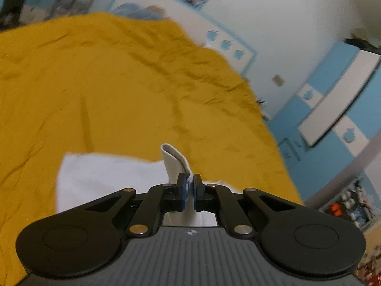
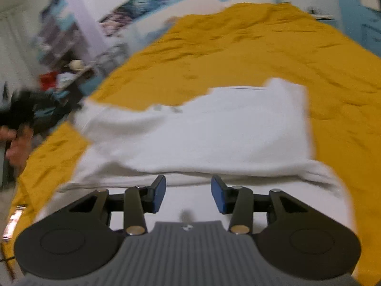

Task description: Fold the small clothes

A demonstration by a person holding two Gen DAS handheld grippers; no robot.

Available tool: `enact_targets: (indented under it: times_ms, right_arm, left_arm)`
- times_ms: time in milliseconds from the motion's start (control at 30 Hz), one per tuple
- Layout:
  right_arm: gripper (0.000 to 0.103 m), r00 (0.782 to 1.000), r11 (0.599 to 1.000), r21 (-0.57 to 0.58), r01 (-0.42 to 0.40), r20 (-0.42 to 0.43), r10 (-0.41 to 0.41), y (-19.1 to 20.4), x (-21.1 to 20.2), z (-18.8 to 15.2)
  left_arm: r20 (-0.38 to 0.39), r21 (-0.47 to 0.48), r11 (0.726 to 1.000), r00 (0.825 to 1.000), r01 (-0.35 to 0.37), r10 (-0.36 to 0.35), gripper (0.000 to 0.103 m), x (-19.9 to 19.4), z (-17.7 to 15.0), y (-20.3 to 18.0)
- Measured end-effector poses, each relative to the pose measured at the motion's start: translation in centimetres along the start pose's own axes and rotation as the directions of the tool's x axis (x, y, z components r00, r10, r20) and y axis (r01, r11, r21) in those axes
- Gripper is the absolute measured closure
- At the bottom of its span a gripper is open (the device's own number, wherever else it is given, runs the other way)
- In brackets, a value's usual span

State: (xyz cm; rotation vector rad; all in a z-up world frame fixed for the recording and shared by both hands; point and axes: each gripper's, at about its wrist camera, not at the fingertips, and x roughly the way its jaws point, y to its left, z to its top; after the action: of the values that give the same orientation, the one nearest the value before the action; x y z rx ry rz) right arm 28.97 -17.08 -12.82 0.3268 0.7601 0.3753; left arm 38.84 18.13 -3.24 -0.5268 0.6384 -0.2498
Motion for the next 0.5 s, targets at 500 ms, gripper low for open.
enact_targets:
  times_ms: [500]
  right_arm:
    - [0.086,0.916,0.912,0.139,0.387,0.054,-0.397,-6.9,-0.2,-0.2]
  left_arm:
    - [-0.055,0.009,0.977,0.976,-0.212,0.212,0.099,-2.4,-1.6,3.5]
